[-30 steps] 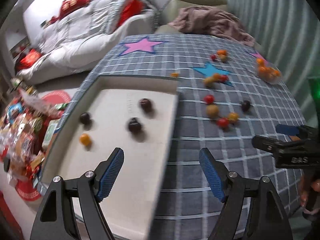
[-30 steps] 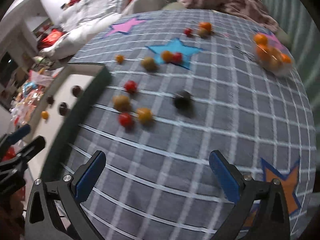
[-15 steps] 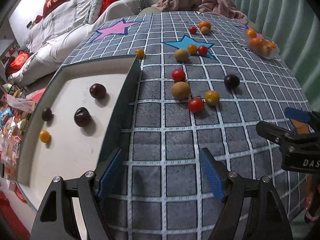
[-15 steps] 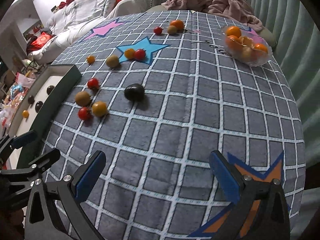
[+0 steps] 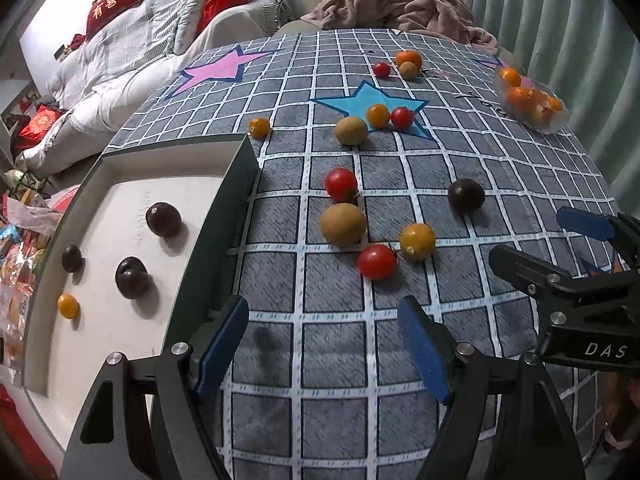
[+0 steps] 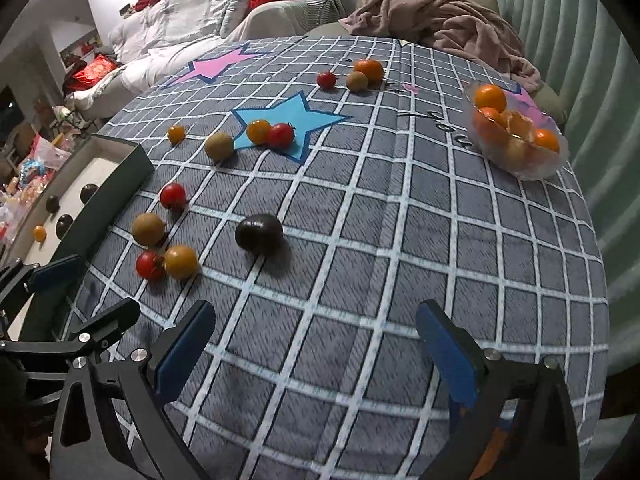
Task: Organize fruits
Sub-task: 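Grasp a red cherry tomato with the left tool while the right tool grasps a dark plum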
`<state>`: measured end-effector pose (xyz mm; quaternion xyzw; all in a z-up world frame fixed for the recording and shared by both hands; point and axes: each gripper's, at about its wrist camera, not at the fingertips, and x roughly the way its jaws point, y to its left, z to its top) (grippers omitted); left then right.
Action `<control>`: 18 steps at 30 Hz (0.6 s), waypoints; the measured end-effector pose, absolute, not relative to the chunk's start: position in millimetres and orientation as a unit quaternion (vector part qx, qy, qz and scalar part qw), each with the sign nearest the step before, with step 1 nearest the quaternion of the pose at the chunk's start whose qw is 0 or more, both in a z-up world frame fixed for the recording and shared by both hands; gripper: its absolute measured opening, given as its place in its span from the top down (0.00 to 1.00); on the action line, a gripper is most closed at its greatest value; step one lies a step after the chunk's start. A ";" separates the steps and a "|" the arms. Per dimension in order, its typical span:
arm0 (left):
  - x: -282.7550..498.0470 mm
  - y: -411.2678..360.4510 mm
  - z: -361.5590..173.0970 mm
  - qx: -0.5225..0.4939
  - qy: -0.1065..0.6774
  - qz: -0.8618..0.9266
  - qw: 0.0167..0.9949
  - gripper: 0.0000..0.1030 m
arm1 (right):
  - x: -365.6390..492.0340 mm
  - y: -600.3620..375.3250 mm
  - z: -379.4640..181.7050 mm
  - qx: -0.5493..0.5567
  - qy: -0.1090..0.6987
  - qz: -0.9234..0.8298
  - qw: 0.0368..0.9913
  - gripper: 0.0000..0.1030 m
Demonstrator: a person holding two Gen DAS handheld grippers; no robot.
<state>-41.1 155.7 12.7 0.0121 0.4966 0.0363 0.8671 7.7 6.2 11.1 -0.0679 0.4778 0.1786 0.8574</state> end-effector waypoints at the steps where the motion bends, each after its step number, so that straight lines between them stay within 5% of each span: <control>1: -39.9 155.6 11.6 0.013 0.497 0.037 0.867 0.24 | 9.8 8.1 9.7 -0.071 0.477 0.184 0.857 0.05; 5: -37.3 152.2 8.4 0.013 0.498 0.023 0.867 0.26 | 15.1 13.2 5.9 -0.078 0.475 0.199 0.853 0.14; 7: -35.6 147.2 6.5 0.020 0.500 0.015 0.866 0.35 | 17.3 16.7 5.3 -0.085 0.471 0.204 0.854 0.18; 15: -20.4 136.8 6.3 0.021 0.493 0.009 0.870 0.36 | 27.8 32.1 5.9 -0.094 0.461 0.226 0.853 0.25; 18: -16.4 135.3 5.9 0.020 0.490 0.011 0.871 0.38 | 30.2 36.7 6.2 -0.096 0.457 0.228 0.854 0.34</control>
